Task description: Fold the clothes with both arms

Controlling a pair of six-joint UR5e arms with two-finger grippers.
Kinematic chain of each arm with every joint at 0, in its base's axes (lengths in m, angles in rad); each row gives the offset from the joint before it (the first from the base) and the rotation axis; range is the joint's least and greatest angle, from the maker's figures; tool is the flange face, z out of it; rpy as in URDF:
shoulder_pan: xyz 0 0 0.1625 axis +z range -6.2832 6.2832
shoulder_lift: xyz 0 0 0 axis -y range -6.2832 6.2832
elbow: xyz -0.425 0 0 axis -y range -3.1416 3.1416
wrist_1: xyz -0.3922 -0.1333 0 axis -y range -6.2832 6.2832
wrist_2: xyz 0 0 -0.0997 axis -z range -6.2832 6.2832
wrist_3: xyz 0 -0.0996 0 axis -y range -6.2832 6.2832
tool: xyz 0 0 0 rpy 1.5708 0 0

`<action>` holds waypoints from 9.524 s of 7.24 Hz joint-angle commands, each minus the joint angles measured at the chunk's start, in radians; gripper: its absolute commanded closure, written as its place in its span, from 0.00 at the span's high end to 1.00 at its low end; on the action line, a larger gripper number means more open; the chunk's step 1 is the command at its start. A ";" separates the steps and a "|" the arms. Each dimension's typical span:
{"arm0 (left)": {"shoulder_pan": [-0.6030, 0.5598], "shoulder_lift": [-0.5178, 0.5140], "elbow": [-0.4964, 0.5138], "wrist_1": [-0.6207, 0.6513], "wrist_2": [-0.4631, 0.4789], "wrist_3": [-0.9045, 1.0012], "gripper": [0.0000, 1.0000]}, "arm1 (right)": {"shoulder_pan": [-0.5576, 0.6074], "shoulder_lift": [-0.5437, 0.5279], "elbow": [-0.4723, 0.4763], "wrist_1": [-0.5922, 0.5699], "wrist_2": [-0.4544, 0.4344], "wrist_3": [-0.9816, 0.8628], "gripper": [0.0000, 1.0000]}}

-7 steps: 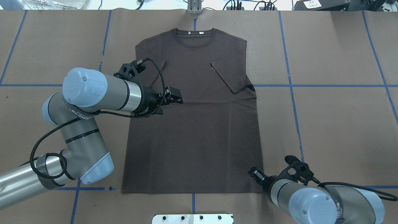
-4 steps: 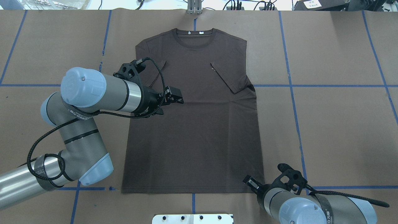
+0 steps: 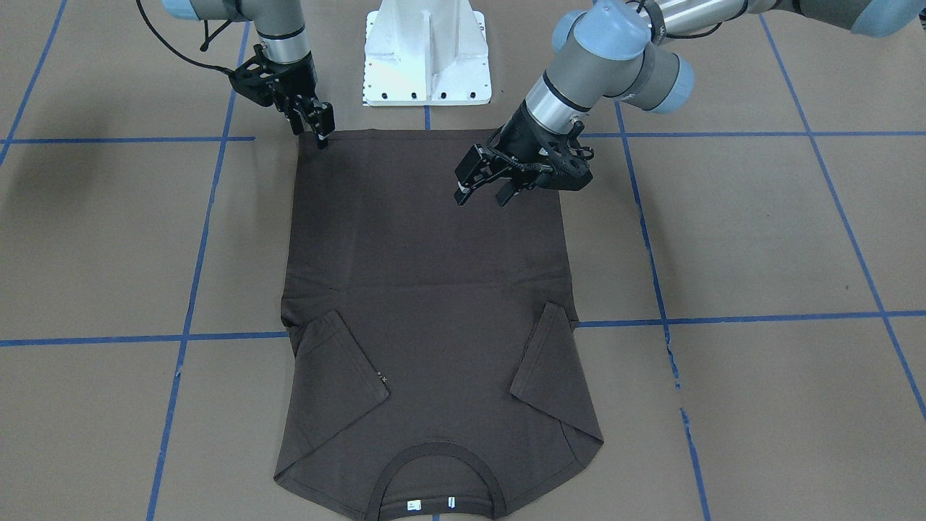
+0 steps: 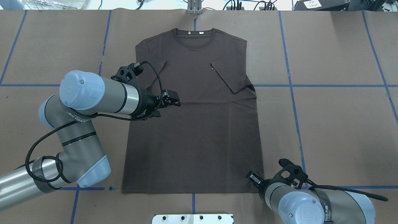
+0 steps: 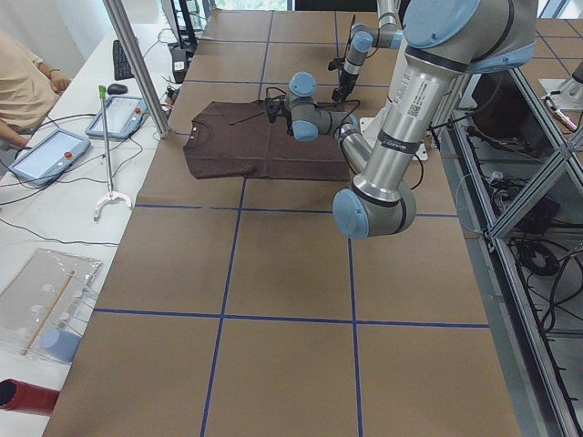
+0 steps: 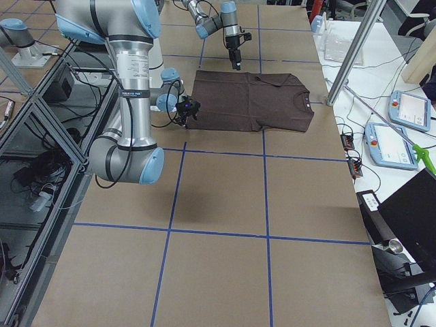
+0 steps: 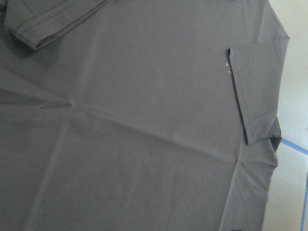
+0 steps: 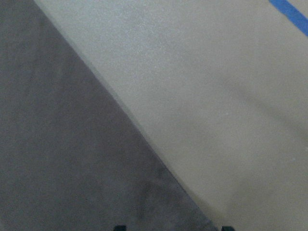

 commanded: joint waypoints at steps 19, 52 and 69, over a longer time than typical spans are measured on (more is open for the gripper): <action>0.188 0.161 -0.160 0.050 0.222 -0.141 0.87 | 0.003 -0.003 0.104 -0.089 0.079 -0.004 0.00; -0.130 0.007 0.063 0.313 0.227 0.104 0.00 | 0.692 0.564 -0.536 -0.077 0.413 -0.475 0.00; -0.259 -0.064 0.400 -0.115 0.229 0.168 0.36 | 0.493 0.239 -0.356 0.229 0.418 -0.225 0.67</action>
